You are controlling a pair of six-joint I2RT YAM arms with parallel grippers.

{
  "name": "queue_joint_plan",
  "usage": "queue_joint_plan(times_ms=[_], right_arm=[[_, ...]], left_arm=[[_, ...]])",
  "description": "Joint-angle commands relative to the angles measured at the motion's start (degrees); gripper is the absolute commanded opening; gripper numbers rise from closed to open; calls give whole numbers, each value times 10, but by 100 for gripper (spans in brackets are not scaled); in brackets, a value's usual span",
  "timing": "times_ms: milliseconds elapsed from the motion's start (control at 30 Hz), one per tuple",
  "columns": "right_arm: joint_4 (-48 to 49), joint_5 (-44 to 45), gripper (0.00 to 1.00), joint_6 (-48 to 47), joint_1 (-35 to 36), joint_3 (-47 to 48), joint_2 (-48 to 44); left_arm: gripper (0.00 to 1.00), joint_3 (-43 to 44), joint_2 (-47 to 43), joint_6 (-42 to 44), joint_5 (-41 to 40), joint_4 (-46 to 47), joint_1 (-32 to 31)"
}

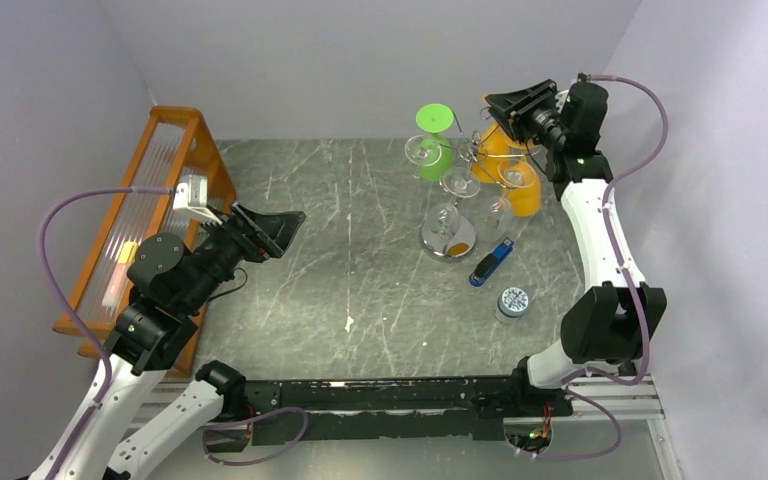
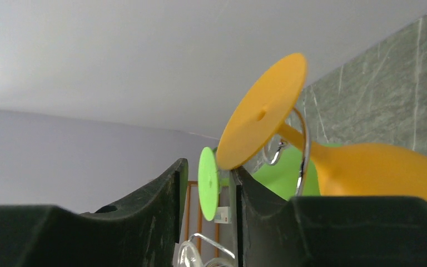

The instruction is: Place the wine glass upside down on the wine glass rack

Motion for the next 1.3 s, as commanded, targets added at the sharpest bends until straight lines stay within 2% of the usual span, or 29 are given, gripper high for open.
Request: queue_joint_plan(times_ms=[0, 267, 600, 800, 1267], right_arm=[[-1, 6, 35, -10, -5, 18, 21], [16, 5, 33, -8, -5, 17, 23], [36, -52, 40, 2, -5, 12, 18], [-2, -51, 46, 3, -5, 13, 1], [-8, -79, 46, 19, -5, -29, -45]], left_arm=[[87, 12, -4, 5, -10, -11, 0], [86, 9, 2, 4, -10, -6, -1], [86, 9, 2, 6, -10, -8, -1], [86, 5, 4, 2, -10, 0, -1], [86, -6, 7, -7, -6, 17, 0]])
